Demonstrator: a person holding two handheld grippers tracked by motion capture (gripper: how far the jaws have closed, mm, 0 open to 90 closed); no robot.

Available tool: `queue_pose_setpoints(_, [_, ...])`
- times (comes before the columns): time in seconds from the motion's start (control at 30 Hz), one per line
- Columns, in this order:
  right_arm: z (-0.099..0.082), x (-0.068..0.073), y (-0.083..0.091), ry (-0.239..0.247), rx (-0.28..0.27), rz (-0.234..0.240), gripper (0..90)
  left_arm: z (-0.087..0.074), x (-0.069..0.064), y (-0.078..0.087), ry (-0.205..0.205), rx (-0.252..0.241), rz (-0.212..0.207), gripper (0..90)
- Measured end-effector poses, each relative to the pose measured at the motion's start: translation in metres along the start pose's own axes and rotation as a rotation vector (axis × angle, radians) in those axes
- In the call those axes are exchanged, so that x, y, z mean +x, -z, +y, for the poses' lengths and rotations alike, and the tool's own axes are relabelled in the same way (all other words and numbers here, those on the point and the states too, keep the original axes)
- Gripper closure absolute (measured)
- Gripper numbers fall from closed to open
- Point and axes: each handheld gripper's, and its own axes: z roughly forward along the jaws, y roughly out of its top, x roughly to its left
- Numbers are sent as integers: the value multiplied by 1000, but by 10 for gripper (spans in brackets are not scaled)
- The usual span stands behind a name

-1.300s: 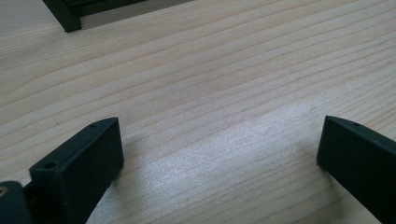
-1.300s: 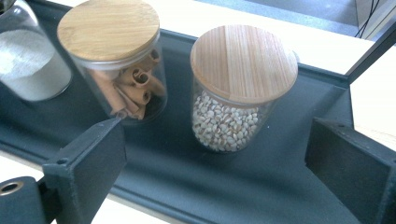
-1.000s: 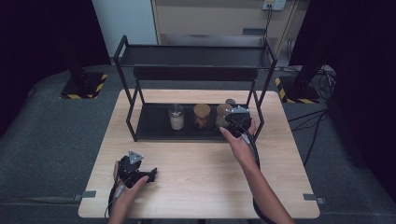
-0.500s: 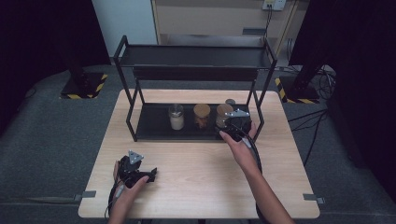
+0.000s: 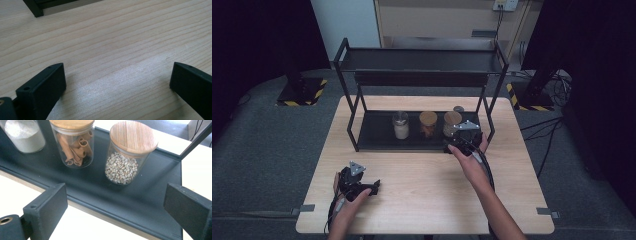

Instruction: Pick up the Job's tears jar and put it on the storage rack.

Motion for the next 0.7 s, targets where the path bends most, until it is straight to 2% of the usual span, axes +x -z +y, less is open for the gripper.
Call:
queue_pose_setpoints(0.2, [-7, 0, 2, -20, 7, 23, 52, 0, 0, 0, 0, 0, 0, 0])
queue_pose_setpoints(0.7, [-16, -5, 13, -34, -20, 25, 58, 0, 0, 0, 0, 0, 0, 0])
